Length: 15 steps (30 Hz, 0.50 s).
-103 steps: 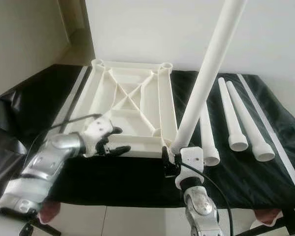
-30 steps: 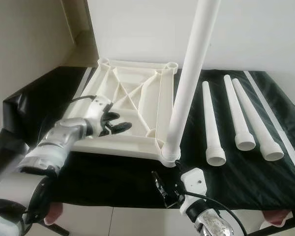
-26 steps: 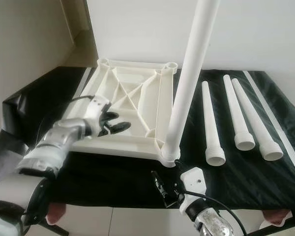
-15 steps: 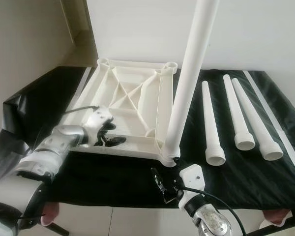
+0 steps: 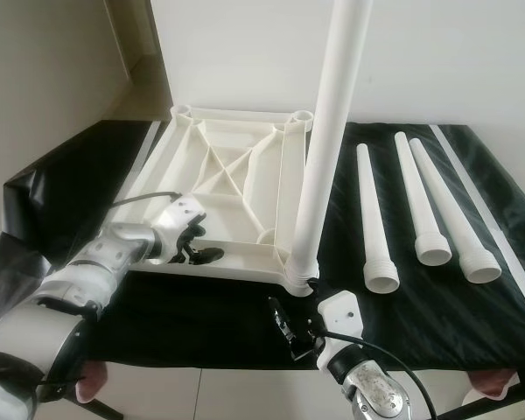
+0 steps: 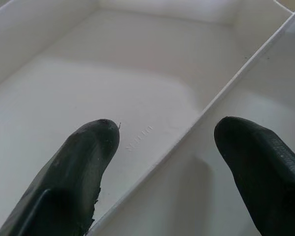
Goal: Building children table
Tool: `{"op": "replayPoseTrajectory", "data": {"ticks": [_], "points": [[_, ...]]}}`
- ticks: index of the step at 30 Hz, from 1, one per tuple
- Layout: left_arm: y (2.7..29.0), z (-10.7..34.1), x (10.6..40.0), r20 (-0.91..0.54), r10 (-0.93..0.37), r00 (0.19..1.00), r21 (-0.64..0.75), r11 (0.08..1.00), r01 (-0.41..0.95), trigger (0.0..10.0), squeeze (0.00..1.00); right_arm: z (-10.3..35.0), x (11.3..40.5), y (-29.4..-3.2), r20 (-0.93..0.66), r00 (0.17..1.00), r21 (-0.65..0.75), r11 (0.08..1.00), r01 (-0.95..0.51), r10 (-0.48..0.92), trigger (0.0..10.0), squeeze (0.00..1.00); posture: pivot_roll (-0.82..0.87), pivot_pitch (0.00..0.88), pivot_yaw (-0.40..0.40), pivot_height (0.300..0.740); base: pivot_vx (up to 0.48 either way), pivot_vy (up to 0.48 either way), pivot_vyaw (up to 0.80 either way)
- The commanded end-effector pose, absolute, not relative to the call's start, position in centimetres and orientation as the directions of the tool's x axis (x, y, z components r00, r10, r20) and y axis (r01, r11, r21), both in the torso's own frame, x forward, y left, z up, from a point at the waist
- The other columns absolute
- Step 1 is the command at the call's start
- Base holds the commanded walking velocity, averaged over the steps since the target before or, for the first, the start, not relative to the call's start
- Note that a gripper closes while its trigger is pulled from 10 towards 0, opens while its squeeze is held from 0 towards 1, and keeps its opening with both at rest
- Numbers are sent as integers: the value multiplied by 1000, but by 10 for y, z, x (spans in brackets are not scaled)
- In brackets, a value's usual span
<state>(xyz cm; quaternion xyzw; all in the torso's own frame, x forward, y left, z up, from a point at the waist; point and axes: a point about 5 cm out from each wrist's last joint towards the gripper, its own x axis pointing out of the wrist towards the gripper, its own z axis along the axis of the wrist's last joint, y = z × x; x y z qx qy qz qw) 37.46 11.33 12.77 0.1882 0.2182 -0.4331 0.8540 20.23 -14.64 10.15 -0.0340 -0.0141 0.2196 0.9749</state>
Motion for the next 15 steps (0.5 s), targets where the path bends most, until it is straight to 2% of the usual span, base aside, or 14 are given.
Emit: {"op": "replayPoseTrajectory", "data": {"ticks": [1,4,7,8,12,15], "points": [[114,110,369,-596,-609,523,102,588,802,10000,0,101,205,-146,17,904,-82,902,-424,426,10000,0,-50,0,56,740,0,0,0],[112,107,369,-603,-590,537,103,610,786,10000,0,101,205,-146,17,905,-86,902,-423,425,10000,0,-50,0,56,740,0,0,0],[112,104,371,-599,-532,599,105,689,717,10000,0,101,205,-146,16,905,-89,902,-423,425,10000,0,-52,0,64,740,0,0,0],[112,104,371,-599,-532,599,105,689,717,10000,0,101,205,-146,16,905,-89,902,-423,425,10000,0,-52,0,64,740,0,0,0],[112,111,378,-519,-460,720,74,815,574,10000,0,101,205,-146,18,909,-93,906,-414,417,10000,0,-61,0,70,740,0,0,0],[108,112,379,-492,-445,748,90,829,552,10000,0,101,204,-147,18,910,-93,907,-410,414,10000,0,-62,0,70,740,0,0,0]]}}
